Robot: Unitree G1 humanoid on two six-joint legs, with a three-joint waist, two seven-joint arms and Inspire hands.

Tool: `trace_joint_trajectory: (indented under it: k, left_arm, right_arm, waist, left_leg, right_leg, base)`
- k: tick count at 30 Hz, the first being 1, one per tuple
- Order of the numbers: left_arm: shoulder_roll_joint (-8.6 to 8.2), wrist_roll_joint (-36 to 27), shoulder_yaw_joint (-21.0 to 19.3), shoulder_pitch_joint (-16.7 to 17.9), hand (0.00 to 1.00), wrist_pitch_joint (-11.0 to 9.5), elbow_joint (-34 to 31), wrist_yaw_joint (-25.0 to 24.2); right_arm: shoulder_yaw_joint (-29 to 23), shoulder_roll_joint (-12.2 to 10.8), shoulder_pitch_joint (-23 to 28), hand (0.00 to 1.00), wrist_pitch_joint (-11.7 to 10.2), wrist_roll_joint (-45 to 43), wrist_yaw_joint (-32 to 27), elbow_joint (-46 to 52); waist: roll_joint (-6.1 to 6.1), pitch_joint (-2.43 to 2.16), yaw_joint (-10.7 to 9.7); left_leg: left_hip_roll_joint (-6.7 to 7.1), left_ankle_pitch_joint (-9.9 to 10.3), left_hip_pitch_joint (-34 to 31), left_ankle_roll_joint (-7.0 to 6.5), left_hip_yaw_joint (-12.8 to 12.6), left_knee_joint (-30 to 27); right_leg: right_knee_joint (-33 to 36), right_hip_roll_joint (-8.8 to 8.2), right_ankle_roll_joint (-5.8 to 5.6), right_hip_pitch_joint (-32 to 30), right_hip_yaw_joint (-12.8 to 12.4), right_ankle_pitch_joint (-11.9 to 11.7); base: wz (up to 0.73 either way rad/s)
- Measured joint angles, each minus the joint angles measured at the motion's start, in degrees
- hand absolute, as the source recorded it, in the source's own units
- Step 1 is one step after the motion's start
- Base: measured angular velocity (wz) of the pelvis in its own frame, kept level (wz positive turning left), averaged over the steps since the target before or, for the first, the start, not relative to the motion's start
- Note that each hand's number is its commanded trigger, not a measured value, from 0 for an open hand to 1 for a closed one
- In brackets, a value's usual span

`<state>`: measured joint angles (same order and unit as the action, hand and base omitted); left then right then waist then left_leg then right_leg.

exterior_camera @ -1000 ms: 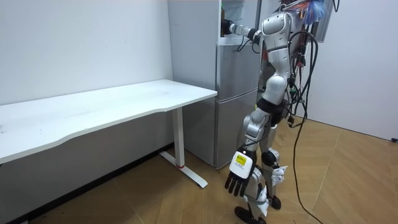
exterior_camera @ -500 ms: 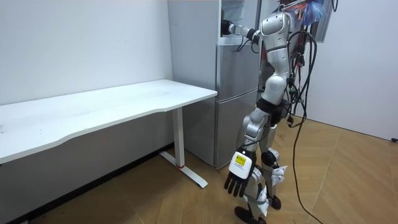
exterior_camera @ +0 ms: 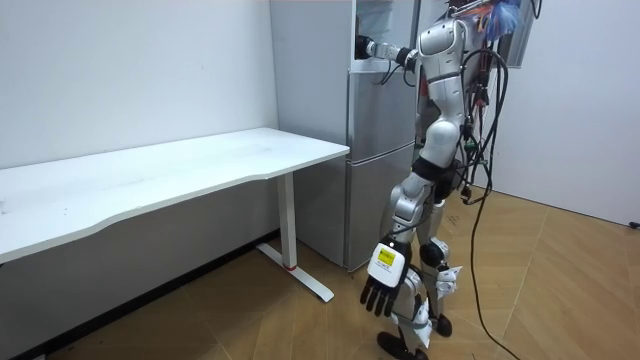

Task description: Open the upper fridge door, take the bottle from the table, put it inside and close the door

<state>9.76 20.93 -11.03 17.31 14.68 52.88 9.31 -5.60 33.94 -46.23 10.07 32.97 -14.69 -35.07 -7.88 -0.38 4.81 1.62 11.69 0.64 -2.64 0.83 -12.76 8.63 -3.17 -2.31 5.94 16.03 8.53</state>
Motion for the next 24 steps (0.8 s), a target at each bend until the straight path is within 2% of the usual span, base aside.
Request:
trace_joint_trajectory:
  k: [4, 24]
  left_arm:
    - [0.00, 0.0, 0.0, 0.0, 0.00, 0.0, 0.0, 0.0]
    - [0.07, 0.0, 0.0, -0.3, 0.00, -0.3, 0.0, -0.1]
  right_arm:
    - [0.0, 0.0, 0.0, 0.00, 0.0, 0.0, 0.5, 0.0]
    - [0.7, 0.0, 0.0, 0.00, 0.0, 0.0, 0.8, 0.0]
  waist:
    - [0.20, -0.12, 0.0]
    - [-0.07, -0.04, -0.2]
  left_leg:
    - [0.00, 0.0, 0.0, 0.00, 0.0, 0.0]
    - [-0.01, 0.0, -0.1, 0.00, 0.0, 0.0]
  right_leg:
    - [0.0, 0.00, 0.00, 0.0, 0.0, 0.0]
    - [0.0, -0.05, 0.00, 0.1, 0.3, 0.0]
  base:
    - [0.00]
    - [0.00]
